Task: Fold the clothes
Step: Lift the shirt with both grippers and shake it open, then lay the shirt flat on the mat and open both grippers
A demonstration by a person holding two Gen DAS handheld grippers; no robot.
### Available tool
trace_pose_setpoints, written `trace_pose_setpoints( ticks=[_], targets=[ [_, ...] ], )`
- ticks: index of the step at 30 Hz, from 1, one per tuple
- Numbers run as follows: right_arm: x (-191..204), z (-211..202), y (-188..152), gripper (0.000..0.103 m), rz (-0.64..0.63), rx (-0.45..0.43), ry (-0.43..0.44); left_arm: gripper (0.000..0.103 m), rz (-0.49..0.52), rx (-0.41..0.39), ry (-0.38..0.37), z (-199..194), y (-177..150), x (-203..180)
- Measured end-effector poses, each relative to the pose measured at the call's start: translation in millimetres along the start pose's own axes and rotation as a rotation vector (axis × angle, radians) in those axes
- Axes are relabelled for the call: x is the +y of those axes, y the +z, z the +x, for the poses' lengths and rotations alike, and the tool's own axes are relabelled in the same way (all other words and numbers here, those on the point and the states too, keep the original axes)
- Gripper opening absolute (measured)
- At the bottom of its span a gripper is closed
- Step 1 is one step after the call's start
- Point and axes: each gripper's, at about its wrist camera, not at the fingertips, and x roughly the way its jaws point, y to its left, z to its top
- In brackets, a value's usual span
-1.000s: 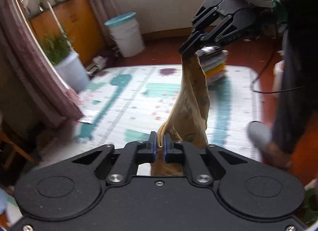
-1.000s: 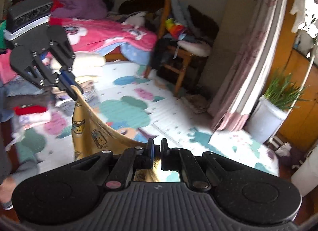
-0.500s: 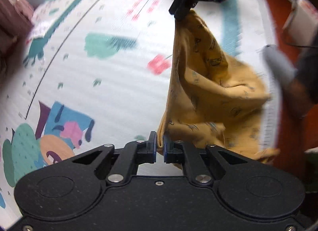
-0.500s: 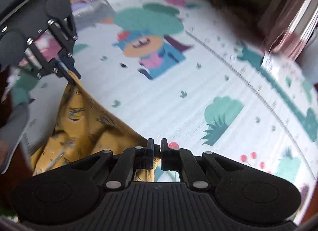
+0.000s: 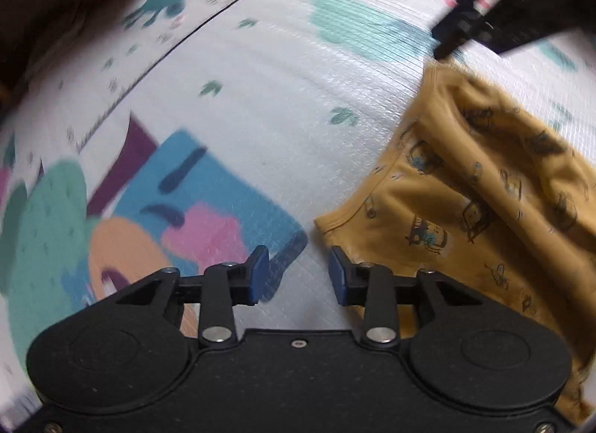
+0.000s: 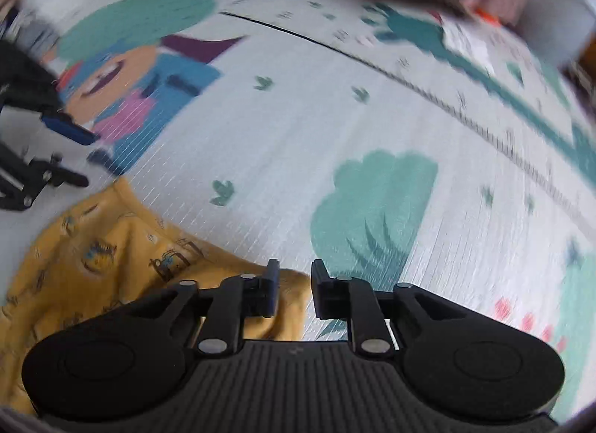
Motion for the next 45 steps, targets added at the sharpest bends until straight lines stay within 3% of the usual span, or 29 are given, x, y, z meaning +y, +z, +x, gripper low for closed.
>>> trace_pose_setpoints(
  ticks=[4,7,11,17,19,23,27,29,31,34,35,38,41,45],
  targets=[
    [-14,-13,-40,0.061,0.147,-0.003,0.086,0.042,-0.171,0.018,-0.158,-22,-44,9],
    [-25,-23,-71,0.062,0.258,-0.006,0.150,0.042,-0.266,0.053,-0.265,-29,-87,-8],
    [-24,-32,-128,0.062,0.406,-0.009,0.181,0.042,-0.328,0.088,-0.295,-29,-130,-38],
    [10,-40,-191,0.062,0.434,-0.003,0.155,0.042,-0.414,0.106,-0.321,-27,-150,-56],
    [23,-46,-200,0.056,0.405,-0.007,0.155,0.042,-0.445,0.114,-0.334,-28,-154,-62],
    [42,-48,-217,0.045,0.368,0.008,0.165,0.040,-0.442,0.125,-0.280,-33,-165,-77],
    [61,-50,-224,0.044,0.247,-0.015,0.113,0.041,-0.454,0.090,-0.199,-39,-173,-96],
    [64,-51,-224,0.037,0.224,-0.014,0.082,0.046,-0.455,0.063,-0.195,-41,-177,-103],
    [62,-51,-225,0.029,0.213,-0.016,0.067,0.045,-0.437,0.030,-0.179,-42,-181,-107],
    [58,-52,-228,0.016,0.191,-0.022,0.060,0.017,-0.354,-0.025,-0.113,-45,-189,-114],
    [58,-52,-228,0.015,0.170,-0.022,0.059,0.003,-0.362,-0.038,-0.121,-46,-191,-110],
    [56,-51,-228,0.006,0.138,-0.023,0.065,0.000,-0.397,-0.052,-0.131,-47,-196,-96],
    [43,-51,-226,0.003,0.151,-0.026,0.048,0.000,-0.331,-0.063,-0.079,-47,-193,-86],
    [14,-51,-220,0.003,0.084,-0.033,-0.087,0.000,-0.248,-0.047,0.049,-46,-195,-51]
  ],
)
